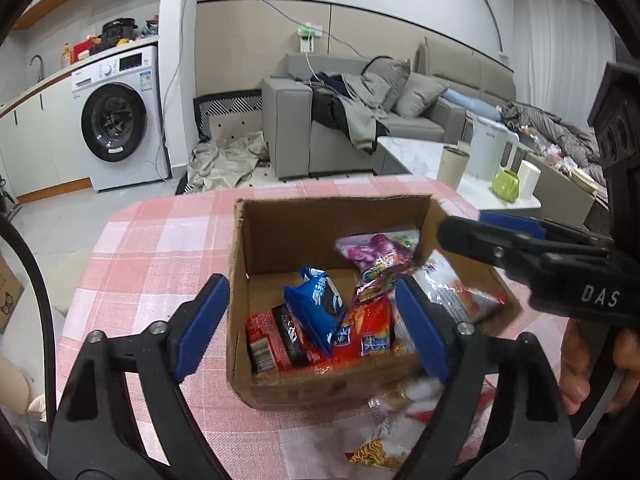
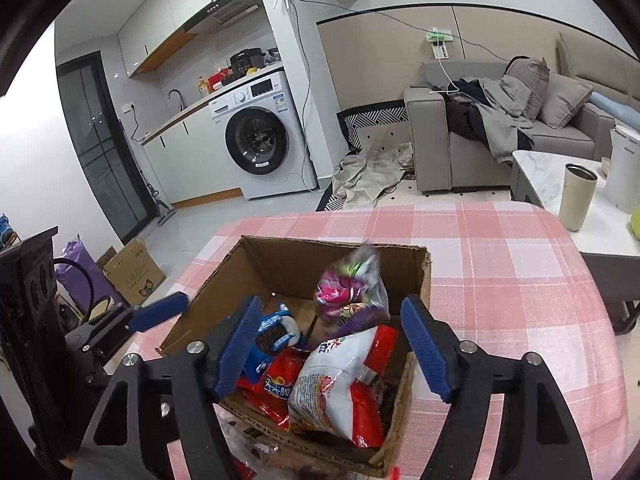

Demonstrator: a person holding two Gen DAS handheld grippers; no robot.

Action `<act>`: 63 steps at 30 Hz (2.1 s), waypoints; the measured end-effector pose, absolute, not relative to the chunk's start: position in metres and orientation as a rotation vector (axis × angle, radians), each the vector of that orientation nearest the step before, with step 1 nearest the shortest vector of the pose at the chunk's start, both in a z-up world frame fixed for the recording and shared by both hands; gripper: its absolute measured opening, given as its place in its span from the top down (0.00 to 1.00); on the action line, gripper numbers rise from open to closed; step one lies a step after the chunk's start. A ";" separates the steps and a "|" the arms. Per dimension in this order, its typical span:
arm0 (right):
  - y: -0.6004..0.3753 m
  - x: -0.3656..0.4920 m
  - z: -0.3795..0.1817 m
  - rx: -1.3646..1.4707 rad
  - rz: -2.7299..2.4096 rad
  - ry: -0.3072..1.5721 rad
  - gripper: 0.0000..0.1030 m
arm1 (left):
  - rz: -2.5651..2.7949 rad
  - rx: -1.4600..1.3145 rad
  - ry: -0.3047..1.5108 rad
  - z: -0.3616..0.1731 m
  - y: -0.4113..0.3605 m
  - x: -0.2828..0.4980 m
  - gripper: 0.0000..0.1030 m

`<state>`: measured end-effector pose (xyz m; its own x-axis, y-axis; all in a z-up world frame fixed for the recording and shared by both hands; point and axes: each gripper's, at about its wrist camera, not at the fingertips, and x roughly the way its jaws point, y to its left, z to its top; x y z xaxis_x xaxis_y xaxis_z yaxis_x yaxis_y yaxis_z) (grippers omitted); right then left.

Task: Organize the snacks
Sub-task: 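Open both grippers to drop the bags into the box, then move both tools back toward the remaining snack bags beside the box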

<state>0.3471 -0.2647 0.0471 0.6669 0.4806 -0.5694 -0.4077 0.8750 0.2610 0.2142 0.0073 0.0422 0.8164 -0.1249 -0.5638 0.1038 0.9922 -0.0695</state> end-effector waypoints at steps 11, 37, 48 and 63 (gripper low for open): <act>-0.295 0.310 0.052 0.086 0.517 0.664 0.01 | -0.081 -0.065 0.581 0.054 0.011 0.172 0.00; -0.324 0.243 0.020 0.022 0.536 0.715 0.00 | -0.068 -0.018 0.622 0.030 -0.002 0.103 0.00; -0.329 0.250 0.006 0.020 0.518 0.767 0.00 | -0.087 0.005 0.648 0.025 -0.011 0.103 0.00; -0.328 0.261 -0.017 0.004 0.503 0.838 0.00 | -0.121 0.031 0.711 0.008 -0.018 0.111 0.00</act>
